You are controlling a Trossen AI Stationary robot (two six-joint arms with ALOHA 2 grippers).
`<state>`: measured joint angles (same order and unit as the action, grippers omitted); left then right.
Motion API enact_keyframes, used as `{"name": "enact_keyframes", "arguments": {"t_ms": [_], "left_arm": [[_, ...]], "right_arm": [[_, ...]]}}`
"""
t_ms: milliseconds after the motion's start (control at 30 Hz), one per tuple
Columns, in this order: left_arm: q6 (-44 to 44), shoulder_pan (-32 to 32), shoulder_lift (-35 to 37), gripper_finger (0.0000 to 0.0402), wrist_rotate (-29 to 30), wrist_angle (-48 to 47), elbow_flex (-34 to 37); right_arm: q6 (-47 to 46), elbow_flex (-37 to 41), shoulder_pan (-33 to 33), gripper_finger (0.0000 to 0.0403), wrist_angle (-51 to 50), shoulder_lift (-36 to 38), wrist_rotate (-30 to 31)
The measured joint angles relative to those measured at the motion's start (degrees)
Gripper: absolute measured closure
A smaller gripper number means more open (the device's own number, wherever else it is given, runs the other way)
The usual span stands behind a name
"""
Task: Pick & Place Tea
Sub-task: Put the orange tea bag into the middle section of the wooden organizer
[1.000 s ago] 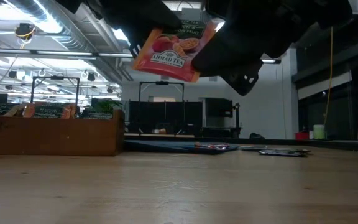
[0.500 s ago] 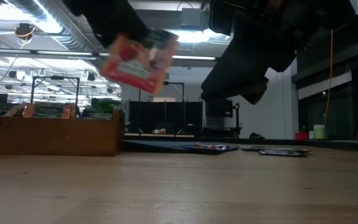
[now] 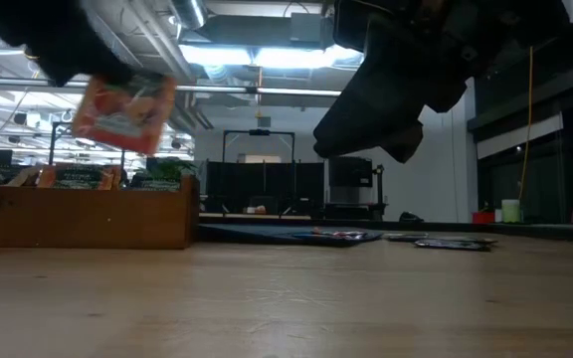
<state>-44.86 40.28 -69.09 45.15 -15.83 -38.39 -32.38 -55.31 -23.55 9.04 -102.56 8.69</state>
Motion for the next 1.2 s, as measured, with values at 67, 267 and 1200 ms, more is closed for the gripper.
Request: {"name": "enact_keyframes", "arguments": {"t_ms": [67,267,1200], "left_arm": [[-3.3,1.8,2.7,0.0399,2.2,-2.5,1.9],[-13.3,7.7,9.5,0.0399,7.6,-10.0,7.3],[-25.0,12.9,12.1,0.0389,14.3,-17.8,14.6]], "right_arm": [[0.0,0.0,0.0,0.0329,0.0,0.0,0.0],[1.8,0.0,0.0,0.0329,-0.3,0.0,1.3],[7.4,0.0,0.1,0.0329,-0.3,0.0,13.7]]}}
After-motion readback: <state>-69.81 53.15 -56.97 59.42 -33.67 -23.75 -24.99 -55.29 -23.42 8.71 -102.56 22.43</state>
